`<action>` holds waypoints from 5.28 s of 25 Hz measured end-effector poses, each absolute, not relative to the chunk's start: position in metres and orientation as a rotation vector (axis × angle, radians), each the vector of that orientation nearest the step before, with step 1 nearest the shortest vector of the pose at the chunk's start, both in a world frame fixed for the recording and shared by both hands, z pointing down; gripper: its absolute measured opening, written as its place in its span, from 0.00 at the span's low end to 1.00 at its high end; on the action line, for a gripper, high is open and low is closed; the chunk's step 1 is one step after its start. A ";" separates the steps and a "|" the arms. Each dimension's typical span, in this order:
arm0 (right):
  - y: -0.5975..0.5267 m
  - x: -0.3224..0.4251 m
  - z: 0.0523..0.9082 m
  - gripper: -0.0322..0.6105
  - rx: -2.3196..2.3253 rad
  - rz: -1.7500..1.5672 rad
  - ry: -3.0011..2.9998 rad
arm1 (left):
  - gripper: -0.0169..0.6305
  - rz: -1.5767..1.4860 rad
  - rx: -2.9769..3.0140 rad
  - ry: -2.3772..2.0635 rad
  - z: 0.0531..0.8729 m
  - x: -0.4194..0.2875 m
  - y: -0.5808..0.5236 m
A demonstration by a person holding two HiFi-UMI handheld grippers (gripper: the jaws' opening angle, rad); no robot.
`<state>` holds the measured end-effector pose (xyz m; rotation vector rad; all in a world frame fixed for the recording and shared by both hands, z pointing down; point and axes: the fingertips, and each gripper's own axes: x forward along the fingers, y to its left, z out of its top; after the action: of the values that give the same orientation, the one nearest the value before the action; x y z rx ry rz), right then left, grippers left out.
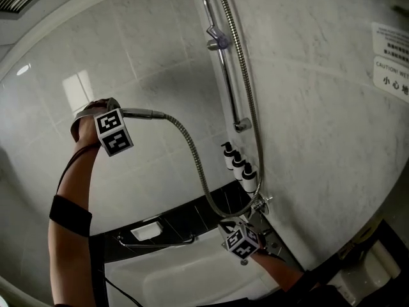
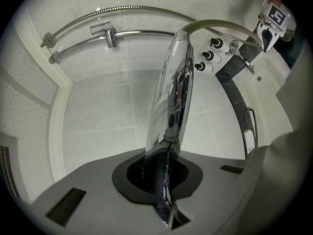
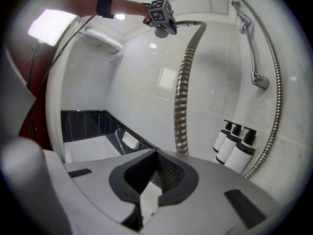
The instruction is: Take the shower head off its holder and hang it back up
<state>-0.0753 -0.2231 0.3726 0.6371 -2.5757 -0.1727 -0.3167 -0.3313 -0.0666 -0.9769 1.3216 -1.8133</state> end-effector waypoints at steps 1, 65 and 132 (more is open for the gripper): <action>-0.224 -0.075 0.367 0.08 0.629 -0.173 -2.582 | 0.04 -1.817 -0.978 1.321 -0.075 -0.313 -0.334; -0.303 -0.037 0.241 0.08 0.629 -0.189 -2.702 | 0.05 -1.806 -0.354 1.053 -0.334 -0.101 -0.464; -0.227 -0.090 0.350 0.08 0.703 -0.019 -2.622 | 0.03 -0.945 -1.754 2.001 0.177 -0.335 -0.135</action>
<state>-0.0898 -0.2267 0.3498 0.7029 -2.6215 -0.0187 -0.3353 -0.1350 0.1767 -1.7538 2.0012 -0.9452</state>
